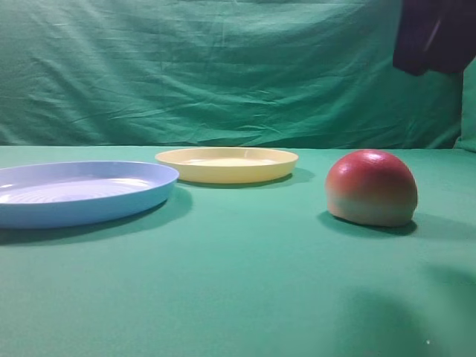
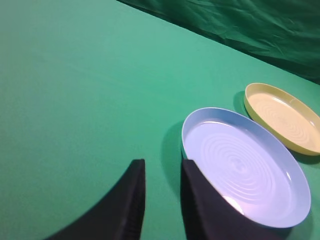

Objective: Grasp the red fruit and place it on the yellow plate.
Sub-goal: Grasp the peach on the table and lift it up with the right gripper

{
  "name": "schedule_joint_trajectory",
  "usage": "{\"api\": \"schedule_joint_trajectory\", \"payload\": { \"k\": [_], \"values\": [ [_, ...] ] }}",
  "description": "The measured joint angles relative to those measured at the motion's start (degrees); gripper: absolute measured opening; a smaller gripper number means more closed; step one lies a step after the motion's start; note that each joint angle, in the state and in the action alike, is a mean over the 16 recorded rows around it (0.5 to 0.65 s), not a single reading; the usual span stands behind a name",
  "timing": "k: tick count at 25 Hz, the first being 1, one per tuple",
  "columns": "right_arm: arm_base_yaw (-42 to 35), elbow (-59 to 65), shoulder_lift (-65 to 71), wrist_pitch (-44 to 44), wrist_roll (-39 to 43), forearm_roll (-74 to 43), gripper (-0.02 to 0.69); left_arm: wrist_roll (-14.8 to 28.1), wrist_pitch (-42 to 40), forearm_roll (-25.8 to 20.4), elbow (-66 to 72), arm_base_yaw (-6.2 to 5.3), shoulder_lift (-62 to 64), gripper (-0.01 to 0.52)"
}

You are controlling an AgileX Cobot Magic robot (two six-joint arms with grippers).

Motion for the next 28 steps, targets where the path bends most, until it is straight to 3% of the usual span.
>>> {"api": "schedule_joint_trajectory", "payload": {
  "k": [3, 8, 21, 28],
  "values": [
    [0.00, -0.26, 3.21, -1.79, -0.29, 0.26, 0.639, 0.00, 0.00, 0.00, 0.00, 0.00, 0.00, 0.157],
    [0.00, -0.53, 7.98, -5.18, -0.41, 0.32, 0.595, 0.00, 0.00, 0.00, 0.00, 0.00, 0.00, 0.157],
    [0.00, -8.42, 13.39, -8.36, -0.50, 0.36, 0.292, 0.00, 0.00, 0.00, 0.00, 0.00, 0.00, 0.157],
    [0.00, -19.61, 16.20, -11.02, -1.64, 0.42, 0.205, 0.00, 0.00, 0.00, 0.00, 0.00, 0.00, 0.157]
  ]
}}
